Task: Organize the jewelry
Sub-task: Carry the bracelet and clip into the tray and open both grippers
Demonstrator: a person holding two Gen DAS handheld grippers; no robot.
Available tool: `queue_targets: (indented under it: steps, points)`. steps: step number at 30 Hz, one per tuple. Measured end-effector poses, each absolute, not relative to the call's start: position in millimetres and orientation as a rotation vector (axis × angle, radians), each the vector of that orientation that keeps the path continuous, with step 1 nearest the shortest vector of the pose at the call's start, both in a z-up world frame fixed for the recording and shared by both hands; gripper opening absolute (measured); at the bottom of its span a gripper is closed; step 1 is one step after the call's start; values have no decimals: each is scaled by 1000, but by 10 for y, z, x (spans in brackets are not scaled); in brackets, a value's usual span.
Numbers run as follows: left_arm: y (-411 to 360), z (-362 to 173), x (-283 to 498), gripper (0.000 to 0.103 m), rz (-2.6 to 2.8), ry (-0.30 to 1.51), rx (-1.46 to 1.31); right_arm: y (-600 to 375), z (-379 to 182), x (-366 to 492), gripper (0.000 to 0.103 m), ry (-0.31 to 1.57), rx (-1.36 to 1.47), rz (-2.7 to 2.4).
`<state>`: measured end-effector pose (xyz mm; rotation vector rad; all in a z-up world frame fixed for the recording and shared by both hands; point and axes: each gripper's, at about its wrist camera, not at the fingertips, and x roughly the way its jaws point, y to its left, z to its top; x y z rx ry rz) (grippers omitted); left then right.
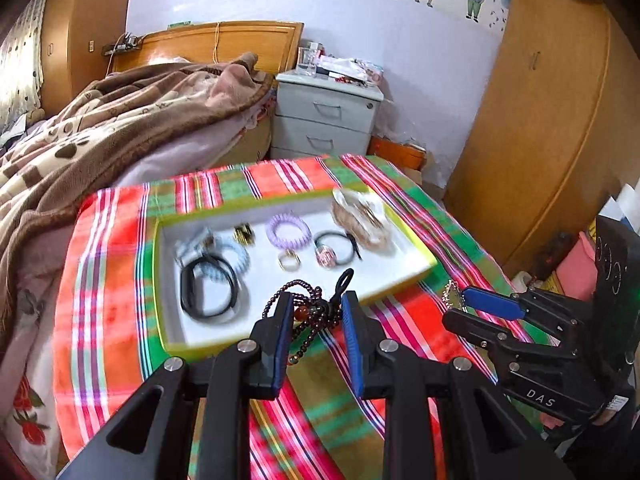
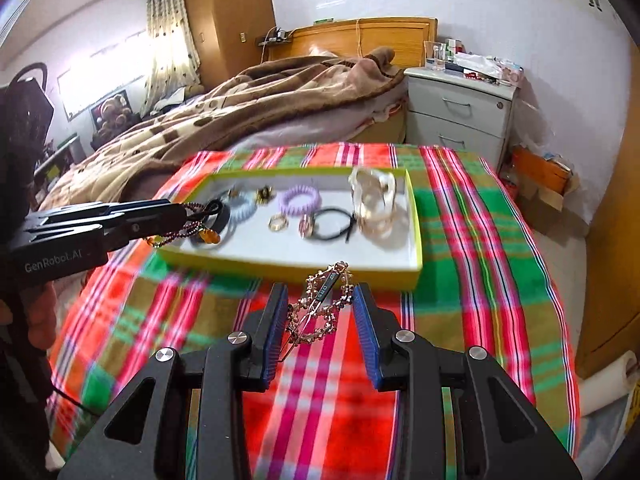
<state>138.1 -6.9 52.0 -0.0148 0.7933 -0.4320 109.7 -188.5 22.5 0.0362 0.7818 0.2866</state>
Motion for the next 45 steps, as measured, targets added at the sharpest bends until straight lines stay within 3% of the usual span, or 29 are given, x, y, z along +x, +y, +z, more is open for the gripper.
queue_targets:
  steps: [16, 45]
  points:
    - [-93, 178, 2088, 25, -393, 877, -44, -1752, -59, 1942, 35, 874, 72, 271]
    - [-284, -186, 2143, 31, -398, 982, -20, -1707, -280, 2084, 35, 962, -4, 235]
